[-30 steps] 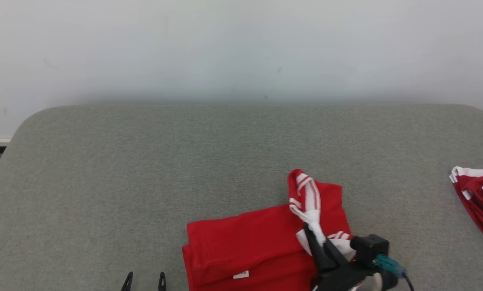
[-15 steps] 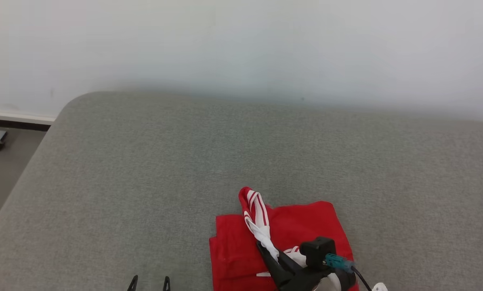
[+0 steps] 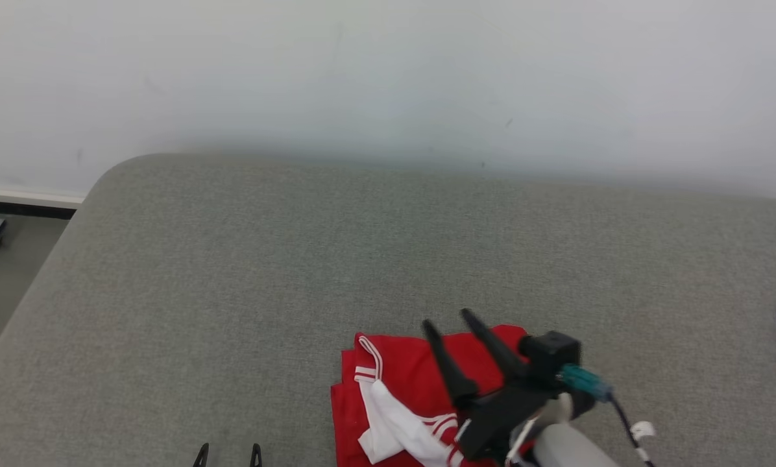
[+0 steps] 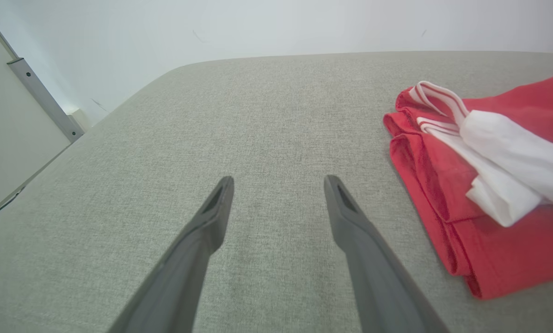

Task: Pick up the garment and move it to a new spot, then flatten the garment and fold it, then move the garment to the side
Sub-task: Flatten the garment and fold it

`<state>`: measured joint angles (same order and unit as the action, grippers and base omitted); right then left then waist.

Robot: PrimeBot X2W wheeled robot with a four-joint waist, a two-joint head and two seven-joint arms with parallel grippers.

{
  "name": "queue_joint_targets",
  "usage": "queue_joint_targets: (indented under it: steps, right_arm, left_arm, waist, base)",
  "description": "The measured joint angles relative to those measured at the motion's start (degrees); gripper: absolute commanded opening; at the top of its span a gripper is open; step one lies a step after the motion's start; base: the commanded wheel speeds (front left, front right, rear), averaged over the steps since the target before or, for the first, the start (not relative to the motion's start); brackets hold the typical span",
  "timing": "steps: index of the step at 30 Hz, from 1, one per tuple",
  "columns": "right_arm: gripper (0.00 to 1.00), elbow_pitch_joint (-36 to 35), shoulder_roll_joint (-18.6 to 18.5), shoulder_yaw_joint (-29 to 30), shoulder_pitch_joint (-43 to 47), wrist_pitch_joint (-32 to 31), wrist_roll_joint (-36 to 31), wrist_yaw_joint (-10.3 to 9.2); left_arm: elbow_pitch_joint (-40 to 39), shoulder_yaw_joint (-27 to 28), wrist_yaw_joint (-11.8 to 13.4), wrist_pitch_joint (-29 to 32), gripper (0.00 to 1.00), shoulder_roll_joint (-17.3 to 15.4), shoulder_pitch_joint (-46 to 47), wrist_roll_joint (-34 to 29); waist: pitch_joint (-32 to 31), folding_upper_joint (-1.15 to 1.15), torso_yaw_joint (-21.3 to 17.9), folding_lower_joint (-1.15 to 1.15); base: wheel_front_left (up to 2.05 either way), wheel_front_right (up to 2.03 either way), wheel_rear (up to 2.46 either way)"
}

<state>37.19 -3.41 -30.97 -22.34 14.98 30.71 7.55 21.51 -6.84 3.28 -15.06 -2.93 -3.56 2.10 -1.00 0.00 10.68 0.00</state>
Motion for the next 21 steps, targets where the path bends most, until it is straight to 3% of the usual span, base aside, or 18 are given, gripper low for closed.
queue_joint_targets:
  steps: [6, 21]
  right_arm:
    - [1.0, -5.59, -1.37, 14.19, 5.46, 0.01, -10.53, 0.0]
    - [1.0, -8.96, -0.63, 27.72, 13.86, 0.01, -21.28, 0.0]
  left_arm:
    - [-0.7, 0.26, 0.47, 0.0, 1.0, 0.01, 0.08, -0.54]
    - [-2.45, 1.9, 1.01, 0.0, 1.0, 0.0, -0.05, -0.53]
  waist:
    - [-0.25, 0.0, -2.18, 0.0]
    - [-0.38, 0.0, -4.97, 0.0]
  base:
    - [0.0, 0.0, 0.0]
    - [0.0, 0.0, 0.0]
